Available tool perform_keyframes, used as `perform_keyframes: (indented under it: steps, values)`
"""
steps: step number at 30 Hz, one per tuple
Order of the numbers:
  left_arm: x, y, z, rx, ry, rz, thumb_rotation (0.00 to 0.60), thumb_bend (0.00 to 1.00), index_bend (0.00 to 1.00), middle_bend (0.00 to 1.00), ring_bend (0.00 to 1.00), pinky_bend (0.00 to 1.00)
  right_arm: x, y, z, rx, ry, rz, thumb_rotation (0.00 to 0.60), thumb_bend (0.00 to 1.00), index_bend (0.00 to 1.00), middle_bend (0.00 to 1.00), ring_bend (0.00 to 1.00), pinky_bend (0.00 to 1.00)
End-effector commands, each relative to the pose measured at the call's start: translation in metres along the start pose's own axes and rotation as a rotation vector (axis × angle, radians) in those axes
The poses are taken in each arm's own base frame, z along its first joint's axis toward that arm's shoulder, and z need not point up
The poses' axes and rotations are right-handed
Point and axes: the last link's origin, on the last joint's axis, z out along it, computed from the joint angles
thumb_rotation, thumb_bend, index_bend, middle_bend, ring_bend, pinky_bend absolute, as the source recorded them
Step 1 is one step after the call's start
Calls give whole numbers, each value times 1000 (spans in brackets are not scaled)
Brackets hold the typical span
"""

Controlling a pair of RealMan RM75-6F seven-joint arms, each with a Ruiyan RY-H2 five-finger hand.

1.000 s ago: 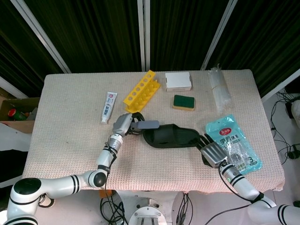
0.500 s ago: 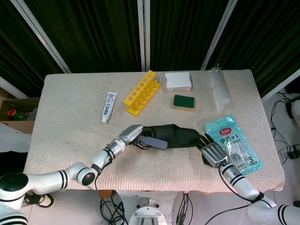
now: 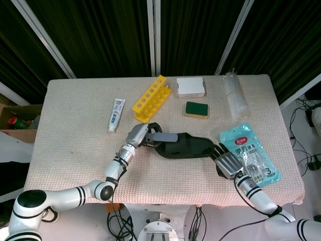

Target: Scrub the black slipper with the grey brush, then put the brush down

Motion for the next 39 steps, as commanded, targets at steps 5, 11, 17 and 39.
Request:
perform_keyframes:
  steps: [5, 11, 17, 39]
  values:
    - [-1, 0, -3, 47, 7, 39, 600, 465, 834, 857, 715, 754, 0, 1, 0, -2, -1, 0, 476, 920, 57, 128, 0, 0]
    - [-8, 7, -16, -22, -169, 49, 600, 469, 836, 857, 715, 753, -1, 1, 0, -5, -3, -1, 474, 920, 57, 127, 0, 0]
    - [-7, 7, -21, -63, -258, 130, 600, 470, 861, 877, 734, 763, -1, -1, 1, -3, -3, -4, 474, 920, 57, 127, 0, 0]
    - [5, 0, 1, 106, 149, -18, 600, 467, 780, 813, 693, 732, -2, 2, -1, -12, -8, 4, 477, 922, 58, 126, 0, 0]
